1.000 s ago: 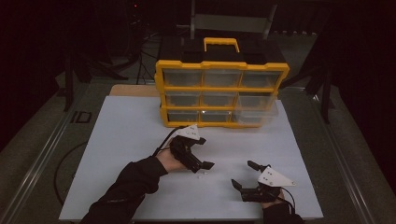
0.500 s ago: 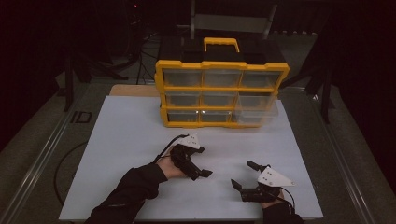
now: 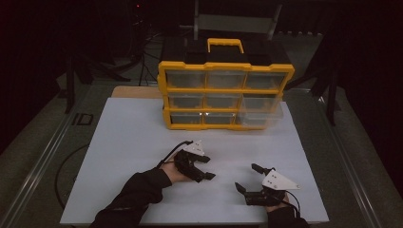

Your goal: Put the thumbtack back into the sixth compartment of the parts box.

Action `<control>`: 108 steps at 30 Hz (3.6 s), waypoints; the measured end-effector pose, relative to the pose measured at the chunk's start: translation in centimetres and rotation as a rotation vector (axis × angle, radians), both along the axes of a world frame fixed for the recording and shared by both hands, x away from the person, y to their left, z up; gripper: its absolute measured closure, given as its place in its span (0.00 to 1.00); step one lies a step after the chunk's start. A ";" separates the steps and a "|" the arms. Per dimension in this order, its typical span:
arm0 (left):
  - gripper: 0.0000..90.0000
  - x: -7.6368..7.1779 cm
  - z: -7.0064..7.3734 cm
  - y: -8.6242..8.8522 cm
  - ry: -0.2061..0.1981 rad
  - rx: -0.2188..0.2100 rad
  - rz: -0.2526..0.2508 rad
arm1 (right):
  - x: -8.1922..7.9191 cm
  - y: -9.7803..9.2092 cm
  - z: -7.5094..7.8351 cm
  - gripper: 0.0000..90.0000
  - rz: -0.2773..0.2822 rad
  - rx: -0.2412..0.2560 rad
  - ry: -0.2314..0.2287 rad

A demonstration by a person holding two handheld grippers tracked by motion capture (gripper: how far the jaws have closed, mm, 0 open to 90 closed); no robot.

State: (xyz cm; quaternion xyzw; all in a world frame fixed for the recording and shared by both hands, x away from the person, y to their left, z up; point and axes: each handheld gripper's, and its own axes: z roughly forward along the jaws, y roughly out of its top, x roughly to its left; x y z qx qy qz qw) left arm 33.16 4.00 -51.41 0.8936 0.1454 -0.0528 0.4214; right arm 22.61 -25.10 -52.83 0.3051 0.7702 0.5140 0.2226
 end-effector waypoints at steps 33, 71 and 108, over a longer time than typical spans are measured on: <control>0.92 0.1 -1.3 -1.5 0.017 0.179 -0.051 | 0.0 0.0 0.0 0.11 0.003 -0.002 0.000; 0.94 1.3 3.2 -1.9 -0.008 0.107 -0.034 | 0.0 -0.1 0.1 0.11 -0.001 0.003 -0.001; 0.94 3.7 11.8 -3.6 -0.096 0.028 -0.039 | 0.0 -0.1 0.1 0.11 0.001 0.007 0.001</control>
